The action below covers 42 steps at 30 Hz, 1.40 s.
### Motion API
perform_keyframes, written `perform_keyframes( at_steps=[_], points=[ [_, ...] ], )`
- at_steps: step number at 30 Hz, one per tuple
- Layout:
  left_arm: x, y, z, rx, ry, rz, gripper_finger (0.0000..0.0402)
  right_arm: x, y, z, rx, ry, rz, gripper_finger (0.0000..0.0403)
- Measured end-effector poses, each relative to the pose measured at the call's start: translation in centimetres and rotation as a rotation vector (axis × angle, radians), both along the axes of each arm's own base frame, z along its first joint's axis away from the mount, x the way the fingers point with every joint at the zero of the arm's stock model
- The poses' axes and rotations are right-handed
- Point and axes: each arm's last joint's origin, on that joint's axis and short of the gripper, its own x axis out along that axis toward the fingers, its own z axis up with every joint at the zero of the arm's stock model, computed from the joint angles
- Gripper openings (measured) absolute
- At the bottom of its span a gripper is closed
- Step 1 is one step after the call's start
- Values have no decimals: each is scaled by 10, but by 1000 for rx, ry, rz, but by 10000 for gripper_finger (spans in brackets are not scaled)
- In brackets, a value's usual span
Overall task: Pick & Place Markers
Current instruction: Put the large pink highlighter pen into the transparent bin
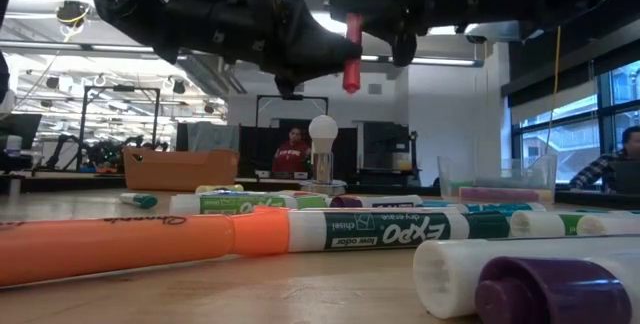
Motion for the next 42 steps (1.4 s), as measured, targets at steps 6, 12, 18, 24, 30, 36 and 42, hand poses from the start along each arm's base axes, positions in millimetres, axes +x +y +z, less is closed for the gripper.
perform_keyframes(
  at_steps=[6, 12, 18, 24, 30, 36, 42],
  points=[
    [-3, 1, -13, 44, 146, 82, 141, 2, -11, -10, -83, 167, -90, 67],
    [-10, 5, -29, 54, 318, 183, 168, 15, -30, 10, -245, 553, -279, 67],
    [-11, 2, -30, 52, 339, 183, 168, 7, -65, 39, -410, 866, -535, 67],
    [-13, 2, -33, 56, 370, 183, 166, -23, -127, 26, -325, 1125, -705, 67],
    [-14, 2, -35, 48, 394, 194, 166, -57, -166, -2, -242, 1288, -820, 67],
    [-14, 2, -35, 48, 394, 195, 166, -86, -191, -22, -248, 1408, -948, 67],
    [-14, 3, -35, 48, 395, 195, 166, -99, -202, -36, -144, 1404, -920, 146]
  ],
)
